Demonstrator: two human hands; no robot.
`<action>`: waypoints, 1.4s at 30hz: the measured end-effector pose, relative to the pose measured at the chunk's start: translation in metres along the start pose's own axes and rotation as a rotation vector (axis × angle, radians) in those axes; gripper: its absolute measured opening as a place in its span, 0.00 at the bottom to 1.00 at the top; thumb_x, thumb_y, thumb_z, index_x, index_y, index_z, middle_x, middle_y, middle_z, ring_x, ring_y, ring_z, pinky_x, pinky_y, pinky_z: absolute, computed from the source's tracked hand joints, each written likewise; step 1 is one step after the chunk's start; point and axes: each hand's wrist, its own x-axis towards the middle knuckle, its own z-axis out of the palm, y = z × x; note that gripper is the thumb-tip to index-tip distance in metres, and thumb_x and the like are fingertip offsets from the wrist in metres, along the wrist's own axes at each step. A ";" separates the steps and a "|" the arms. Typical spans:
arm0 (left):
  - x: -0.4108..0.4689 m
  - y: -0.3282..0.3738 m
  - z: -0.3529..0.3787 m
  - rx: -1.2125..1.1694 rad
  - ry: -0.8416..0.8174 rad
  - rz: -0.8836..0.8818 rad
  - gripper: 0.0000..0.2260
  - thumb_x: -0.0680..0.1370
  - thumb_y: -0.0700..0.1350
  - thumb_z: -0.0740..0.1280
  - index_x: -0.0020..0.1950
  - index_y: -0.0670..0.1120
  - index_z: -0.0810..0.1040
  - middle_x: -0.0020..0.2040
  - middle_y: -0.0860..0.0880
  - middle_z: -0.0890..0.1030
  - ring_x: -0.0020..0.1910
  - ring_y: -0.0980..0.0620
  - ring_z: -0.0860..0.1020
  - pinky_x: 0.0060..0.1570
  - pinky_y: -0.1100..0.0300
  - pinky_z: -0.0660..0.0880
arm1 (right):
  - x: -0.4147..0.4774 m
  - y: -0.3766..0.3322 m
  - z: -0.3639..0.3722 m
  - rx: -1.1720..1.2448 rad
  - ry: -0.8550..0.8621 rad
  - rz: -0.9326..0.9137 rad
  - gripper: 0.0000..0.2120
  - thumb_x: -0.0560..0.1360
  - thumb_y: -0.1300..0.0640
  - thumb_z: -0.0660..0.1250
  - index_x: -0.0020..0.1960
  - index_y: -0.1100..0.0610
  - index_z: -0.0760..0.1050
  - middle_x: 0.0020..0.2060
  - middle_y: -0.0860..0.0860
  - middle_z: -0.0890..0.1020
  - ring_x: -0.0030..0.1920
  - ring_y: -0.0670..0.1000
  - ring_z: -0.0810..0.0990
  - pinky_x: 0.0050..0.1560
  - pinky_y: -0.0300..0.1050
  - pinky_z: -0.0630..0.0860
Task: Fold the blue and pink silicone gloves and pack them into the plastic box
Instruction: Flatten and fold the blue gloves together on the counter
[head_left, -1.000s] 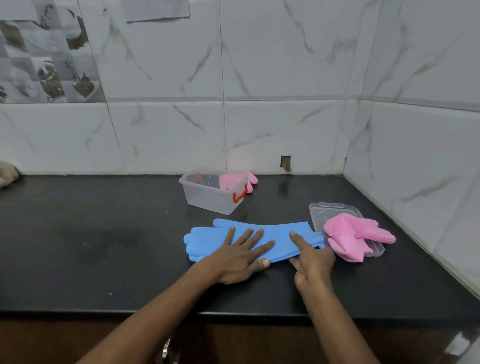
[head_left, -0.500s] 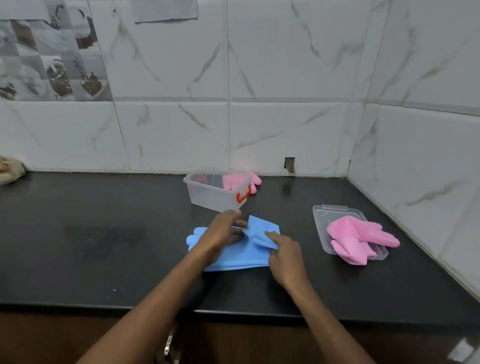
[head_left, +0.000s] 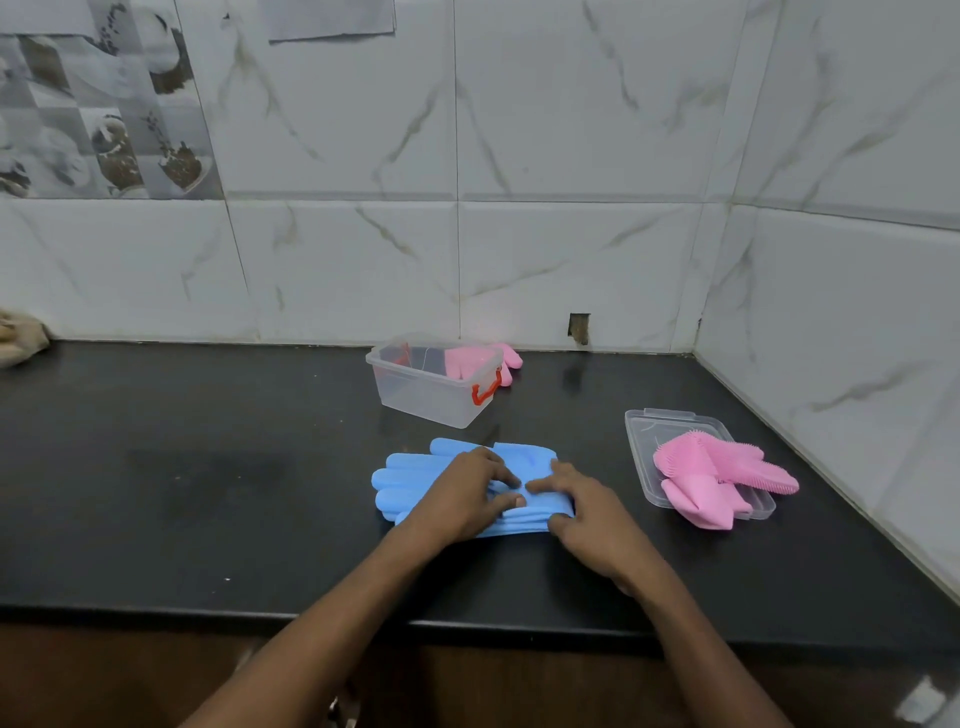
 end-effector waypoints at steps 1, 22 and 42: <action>-0.001 0.000 0.000 0.000 0.004 0.001 0.17 0.75 0.53 0.71 0.62 0.50 0.81 0.67 0.50 0.75 0.66 0.52 0.72 0.67 0.56 0.68 | 0.000 0.002 -0.003 0.067 0.081 0.074 0.22 0.71 0.65 0.62 0.63 0.52 0.77 0.68 0.51 0.75 0.65 0.50 0.74 0.61 0.38 0.68; -0.004 -0.008 -0.030 -0.290 -0.133 -0.201 0.11 0.73 0.42 0.56 0.40 0.48 0.78 0.43 0.50 0.79 0.43 0.52 0.73 0.53 0.49 0.73 | 0.017 -0.078 0.067 0.673 0.584 0.385 0.27 0.65 0.52 0.76 0.56 0.53 0.63 0.45 0.51 0.79 0.43 0.53 0.80 0.43 0.48 0.79; 0.000 -0.066 -0.050 -1.590 -0.014 -0.491 0.42 0.73 0.70 0.61 0.62 0.30 0.73 0.59 0.31 0.79 0.58 0.36 0.80 0.58 0.44 0.78 | 0.006 -0.063 0.079 0.052 0.187 -0.139 0.33 0.75 0.76 0.52 0.74 0.53 0.65 0.77 0.54 0.62 0.77 0.51 0.58 0.76 0.41 0.55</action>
